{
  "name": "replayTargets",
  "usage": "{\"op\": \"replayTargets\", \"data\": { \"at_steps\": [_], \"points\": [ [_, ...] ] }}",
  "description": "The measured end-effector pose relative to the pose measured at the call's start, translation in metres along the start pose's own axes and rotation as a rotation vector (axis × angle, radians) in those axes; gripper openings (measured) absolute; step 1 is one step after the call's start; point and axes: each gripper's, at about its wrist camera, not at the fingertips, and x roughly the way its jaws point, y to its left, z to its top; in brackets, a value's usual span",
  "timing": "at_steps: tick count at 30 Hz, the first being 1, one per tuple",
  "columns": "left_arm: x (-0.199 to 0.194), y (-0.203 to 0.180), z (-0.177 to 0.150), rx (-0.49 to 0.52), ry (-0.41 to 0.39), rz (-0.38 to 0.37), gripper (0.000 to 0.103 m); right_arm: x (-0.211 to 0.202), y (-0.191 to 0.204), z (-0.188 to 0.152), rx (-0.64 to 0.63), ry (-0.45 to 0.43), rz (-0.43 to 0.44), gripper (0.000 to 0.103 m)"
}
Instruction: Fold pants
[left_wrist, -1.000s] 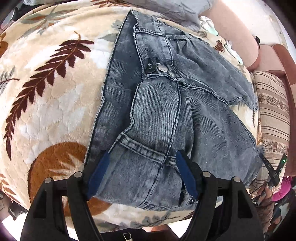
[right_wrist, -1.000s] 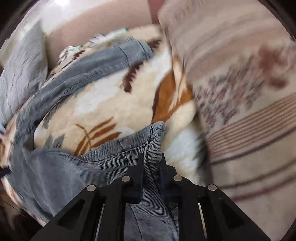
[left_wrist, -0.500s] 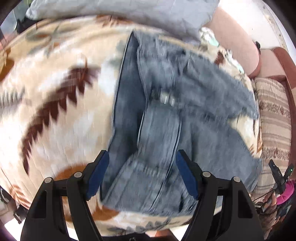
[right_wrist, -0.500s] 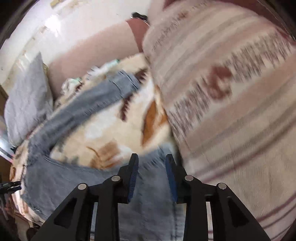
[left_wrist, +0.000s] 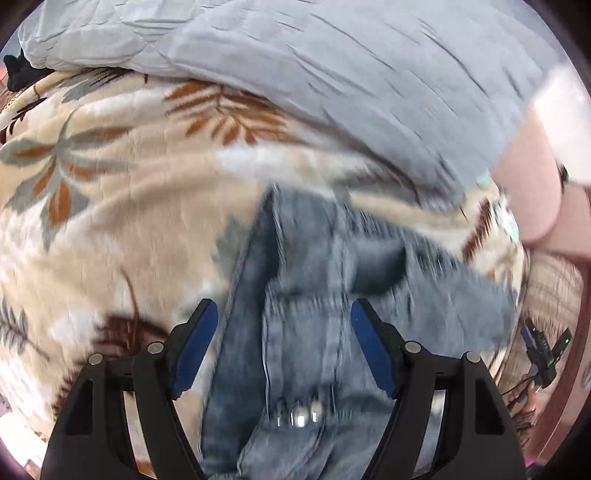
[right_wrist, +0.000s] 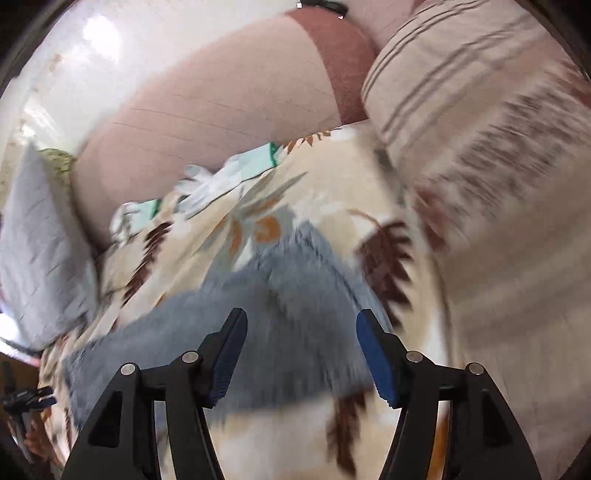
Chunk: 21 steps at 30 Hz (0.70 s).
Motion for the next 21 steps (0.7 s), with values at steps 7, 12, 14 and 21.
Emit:
{"op": "replayTargets", "data": {
  "at_steps": [7,12,14,21],
  "points": [
    [0.043,0.011,0.037,-0.076,0.073,-0.03,0.075,0.07,0.015,0.018,-0.087,0.081,-0.063,0.068],
    [0.056,-0.021,0.027,0.017,0.049,-0.052,0.074,0.066,0.033,0.002,-0.239,0.028,-0.19,0.017],
    [0.053,-0.036,0.017,0.084,0.017,-0.01,0.01,0.051,0.031,-0.004,-0.234,0.017,-0.171,0.006],
    [-0.023,-0.056,-0.034,0.209,-0.223,0.04,0.005,-0.034,0.027,-0.038,-0.207,-0.107,-0.146,0.005]
  ]
}}
